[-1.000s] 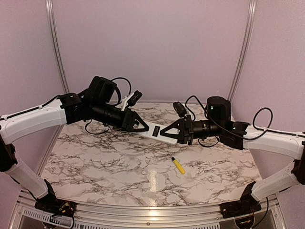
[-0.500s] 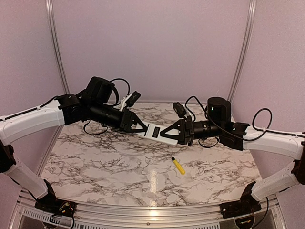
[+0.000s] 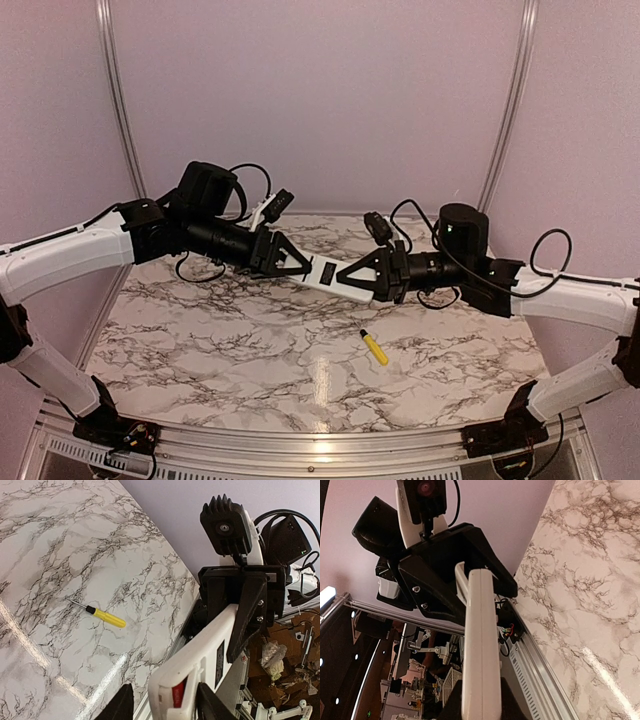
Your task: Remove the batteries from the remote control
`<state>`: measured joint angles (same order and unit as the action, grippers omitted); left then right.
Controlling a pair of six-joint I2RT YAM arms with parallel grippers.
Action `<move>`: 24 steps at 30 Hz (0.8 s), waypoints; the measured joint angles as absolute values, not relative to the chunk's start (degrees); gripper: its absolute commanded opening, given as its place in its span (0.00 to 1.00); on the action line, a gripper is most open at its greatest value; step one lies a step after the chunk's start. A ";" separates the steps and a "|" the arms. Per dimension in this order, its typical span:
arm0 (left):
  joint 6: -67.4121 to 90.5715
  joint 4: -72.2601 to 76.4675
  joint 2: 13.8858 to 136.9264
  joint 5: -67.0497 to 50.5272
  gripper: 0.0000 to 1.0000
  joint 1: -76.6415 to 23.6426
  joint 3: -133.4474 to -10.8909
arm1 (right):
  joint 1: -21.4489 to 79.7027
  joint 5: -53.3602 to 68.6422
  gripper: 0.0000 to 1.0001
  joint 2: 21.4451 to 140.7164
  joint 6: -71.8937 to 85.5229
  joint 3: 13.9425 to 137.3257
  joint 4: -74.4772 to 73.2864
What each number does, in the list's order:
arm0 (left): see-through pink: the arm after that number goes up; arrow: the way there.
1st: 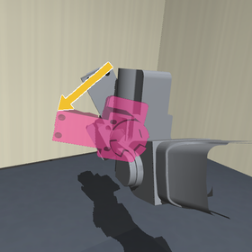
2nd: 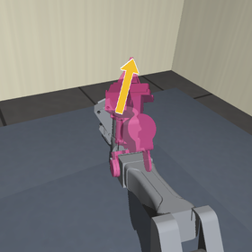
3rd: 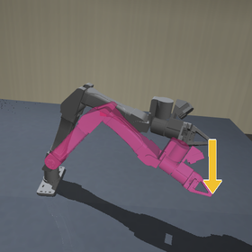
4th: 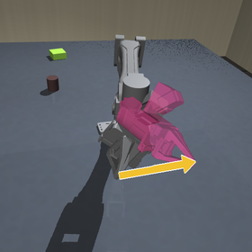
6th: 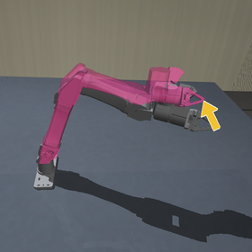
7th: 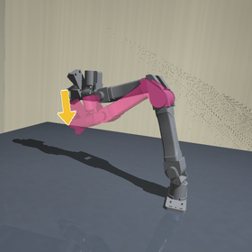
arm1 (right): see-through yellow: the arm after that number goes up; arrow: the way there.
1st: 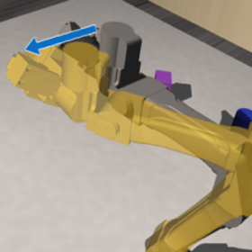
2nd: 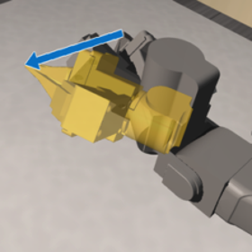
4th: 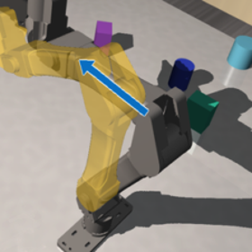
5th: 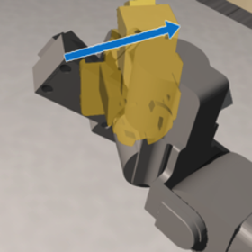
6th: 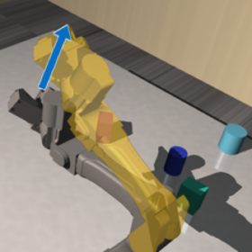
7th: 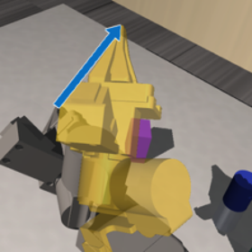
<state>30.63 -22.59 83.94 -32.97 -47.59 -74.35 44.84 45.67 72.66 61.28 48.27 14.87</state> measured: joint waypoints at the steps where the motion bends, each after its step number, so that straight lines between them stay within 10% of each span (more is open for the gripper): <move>1: 30.61 -22.57 83.94 -32.95 0.45 -47.53 -74.35 | 44.84 45.60 0.00 72.60 61.32 48.12 15.05; 24: 30.48 -23.38 83.66 -32.05 0.67 -46.70 -74.37 | 44.84 44.53 0.00 70.78 61.52 46.74 15.84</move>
<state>30.48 -23.38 83.66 -32.05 -46.70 -74.37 44.84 44.53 70.78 61.52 46.74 15.84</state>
